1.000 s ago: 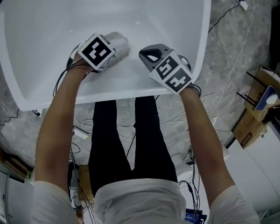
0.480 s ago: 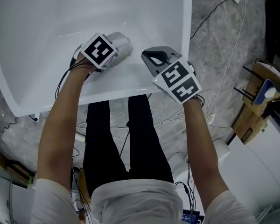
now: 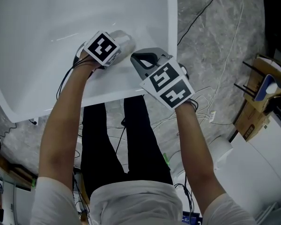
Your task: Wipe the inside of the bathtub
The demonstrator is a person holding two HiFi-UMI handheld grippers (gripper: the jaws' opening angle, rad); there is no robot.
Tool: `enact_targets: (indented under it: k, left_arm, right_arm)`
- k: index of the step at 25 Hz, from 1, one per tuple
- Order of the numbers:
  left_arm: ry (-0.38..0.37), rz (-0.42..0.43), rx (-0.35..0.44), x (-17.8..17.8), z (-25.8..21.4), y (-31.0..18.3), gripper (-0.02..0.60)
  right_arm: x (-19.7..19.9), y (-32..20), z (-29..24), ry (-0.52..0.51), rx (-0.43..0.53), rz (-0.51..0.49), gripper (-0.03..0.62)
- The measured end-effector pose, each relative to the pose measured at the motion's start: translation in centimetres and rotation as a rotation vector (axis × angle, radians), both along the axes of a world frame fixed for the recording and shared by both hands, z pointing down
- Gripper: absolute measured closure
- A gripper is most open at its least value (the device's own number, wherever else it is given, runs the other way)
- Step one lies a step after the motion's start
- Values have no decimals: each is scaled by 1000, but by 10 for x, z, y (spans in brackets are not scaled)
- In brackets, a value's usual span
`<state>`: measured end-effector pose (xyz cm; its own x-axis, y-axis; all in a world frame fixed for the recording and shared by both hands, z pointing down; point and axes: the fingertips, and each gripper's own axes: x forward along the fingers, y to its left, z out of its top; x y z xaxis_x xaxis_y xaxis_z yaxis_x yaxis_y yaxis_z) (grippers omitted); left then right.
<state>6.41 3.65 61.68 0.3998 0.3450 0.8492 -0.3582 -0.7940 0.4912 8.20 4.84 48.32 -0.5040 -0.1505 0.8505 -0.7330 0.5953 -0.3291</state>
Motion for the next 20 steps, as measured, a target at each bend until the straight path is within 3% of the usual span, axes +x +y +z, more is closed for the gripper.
enact_targets:
  k: [14,20]
  left_arm:
    - [-37,-94,-56,0,52,-20,485]
    - [-51,-83,-53,-1,72,-27,485]
  right_arm:
    - [-14,-6,20,-13,-26,-10,574]
    - [-23,-12,38,0,-22,-53,574]
